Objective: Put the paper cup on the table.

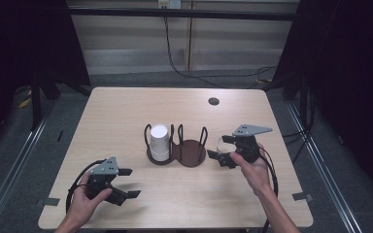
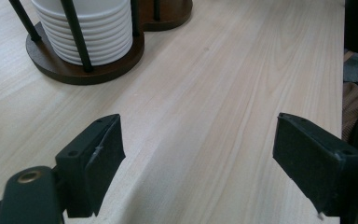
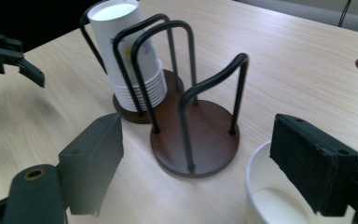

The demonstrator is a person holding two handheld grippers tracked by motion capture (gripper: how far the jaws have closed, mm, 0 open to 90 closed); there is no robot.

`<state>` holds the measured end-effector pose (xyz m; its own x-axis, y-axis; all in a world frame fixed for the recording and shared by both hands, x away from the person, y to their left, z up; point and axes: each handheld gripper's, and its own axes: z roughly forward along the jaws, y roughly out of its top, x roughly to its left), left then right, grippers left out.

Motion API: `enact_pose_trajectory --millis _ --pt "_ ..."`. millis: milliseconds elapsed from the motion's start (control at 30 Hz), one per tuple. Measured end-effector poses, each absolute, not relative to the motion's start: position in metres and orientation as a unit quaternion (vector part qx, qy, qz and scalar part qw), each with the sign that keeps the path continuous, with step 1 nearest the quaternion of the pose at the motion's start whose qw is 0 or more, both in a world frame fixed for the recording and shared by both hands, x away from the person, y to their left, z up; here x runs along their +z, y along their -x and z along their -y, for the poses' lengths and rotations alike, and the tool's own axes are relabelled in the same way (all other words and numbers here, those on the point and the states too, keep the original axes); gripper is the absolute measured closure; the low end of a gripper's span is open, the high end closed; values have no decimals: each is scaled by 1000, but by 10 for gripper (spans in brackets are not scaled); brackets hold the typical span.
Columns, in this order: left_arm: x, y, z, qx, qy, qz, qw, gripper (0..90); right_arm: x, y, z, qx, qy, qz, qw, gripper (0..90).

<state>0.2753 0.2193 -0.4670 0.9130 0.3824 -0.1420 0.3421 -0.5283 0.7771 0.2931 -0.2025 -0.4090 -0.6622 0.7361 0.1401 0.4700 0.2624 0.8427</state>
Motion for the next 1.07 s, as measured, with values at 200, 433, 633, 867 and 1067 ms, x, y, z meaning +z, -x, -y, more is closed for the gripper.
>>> enact_pose_trajectory --millis 200,433,633,867,1067 --pt "-465 -271 -216 25 -873 -204 443 163 -413 -277 195 493 -377 -770 147 170" --pt "-464 -270 -215 26 -869 -205 450 164 -421 -259 187 514 -364 -764 141 175" --pt "-464 -268 -215 31 -855 -222 467 163 -434 -246 182 512 -364 -768 125 180" --pt "-463 -269 -217 37 -858 -217 464 163 -460 -235 178 511 -381 -762 119 195" --pt "-464 -268 -218 37 -852 -227 469 163 -473 -229 175 498 -386 -766 130 166"
